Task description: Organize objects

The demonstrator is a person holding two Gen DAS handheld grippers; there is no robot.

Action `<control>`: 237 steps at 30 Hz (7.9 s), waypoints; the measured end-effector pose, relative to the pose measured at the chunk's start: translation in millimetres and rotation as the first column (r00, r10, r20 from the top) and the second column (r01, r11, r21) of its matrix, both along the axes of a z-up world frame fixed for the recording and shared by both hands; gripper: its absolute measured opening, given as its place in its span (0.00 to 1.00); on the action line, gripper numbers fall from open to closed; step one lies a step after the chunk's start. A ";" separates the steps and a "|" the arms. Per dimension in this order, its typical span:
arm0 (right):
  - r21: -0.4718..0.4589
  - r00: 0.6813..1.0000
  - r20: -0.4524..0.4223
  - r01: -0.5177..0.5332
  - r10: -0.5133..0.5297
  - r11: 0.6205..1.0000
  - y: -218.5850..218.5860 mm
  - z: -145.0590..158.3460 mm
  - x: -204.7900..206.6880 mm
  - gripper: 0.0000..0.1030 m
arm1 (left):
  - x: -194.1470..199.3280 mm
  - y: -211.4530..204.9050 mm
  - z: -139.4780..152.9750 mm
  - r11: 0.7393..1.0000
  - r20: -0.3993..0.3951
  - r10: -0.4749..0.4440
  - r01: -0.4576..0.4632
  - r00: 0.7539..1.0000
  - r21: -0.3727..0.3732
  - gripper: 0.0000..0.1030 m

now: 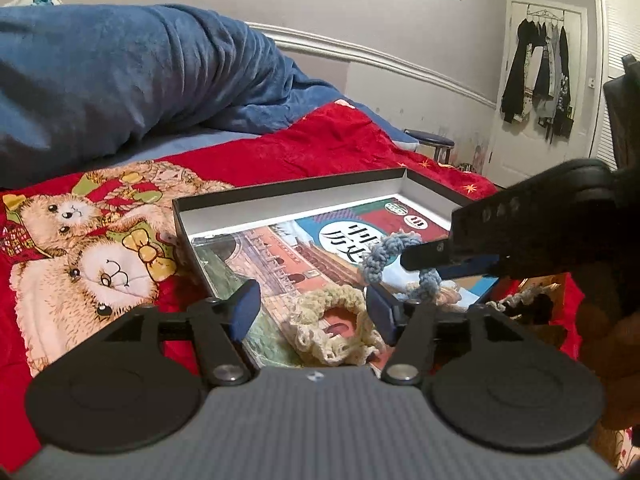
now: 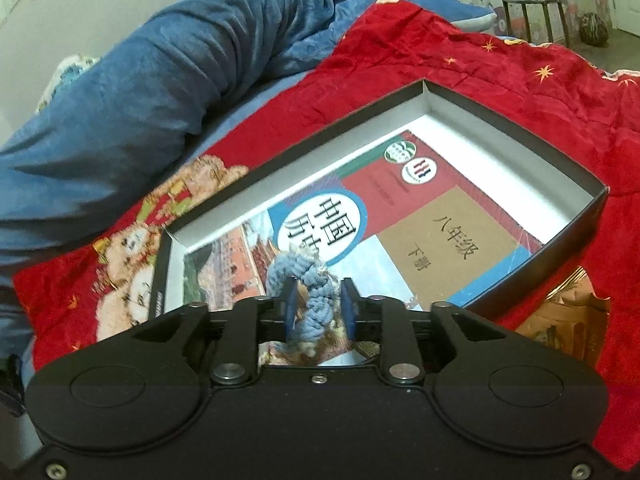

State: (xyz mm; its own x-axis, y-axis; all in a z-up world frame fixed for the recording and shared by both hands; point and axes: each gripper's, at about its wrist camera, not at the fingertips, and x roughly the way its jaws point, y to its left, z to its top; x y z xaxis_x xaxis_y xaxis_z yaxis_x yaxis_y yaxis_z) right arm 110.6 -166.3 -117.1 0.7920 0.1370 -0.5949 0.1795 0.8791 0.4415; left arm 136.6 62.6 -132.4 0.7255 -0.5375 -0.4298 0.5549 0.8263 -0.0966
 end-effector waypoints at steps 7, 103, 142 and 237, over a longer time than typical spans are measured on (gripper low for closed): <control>-0.019 0.990 0.129 0.066 -0.063 0.998 -11.6 29.1 -40.8 0.43 | -16.9 7.6 27.9 0.998 0.007 -0.024 0.024 1.000 -0.062 0.74; 0.028 0.988 0.103 0.112 -0.114 0.993 -53.6 21.4 -52.2 0.32 | -72.5 7.5 26.4 0.973 0.233 0.143 -0.095 0.962 -0.208 0.42; 0.187 0.938 0.222 0.227 -0.266 0.956 -76.2 -0.1 -21.3 0.32 | -3.3 -25.3 46.1 0.941 0.163 0.273 -0.228 0.948 -0.251 0.17; 0.060 0.964 -0.038 -0.259 0.262 0.964 -44.8 20.8 -56.9 0.46 | -97.5 -57.3 -7.7 0.992 0.025 -0.125 0.125 0.992 -0.003 0.15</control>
State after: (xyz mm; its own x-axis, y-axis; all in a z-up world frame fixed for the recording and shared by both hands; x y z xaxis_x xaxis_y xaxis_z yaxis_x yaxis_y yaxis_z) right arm 53.7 -211.1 -96.3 0.6970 0.3678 -0.6156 -0.0318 0.8735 0.4858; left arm 39.1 5.3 -140.1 0.6632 -0.6265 -0.4095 0.6559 0.7500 -0.0851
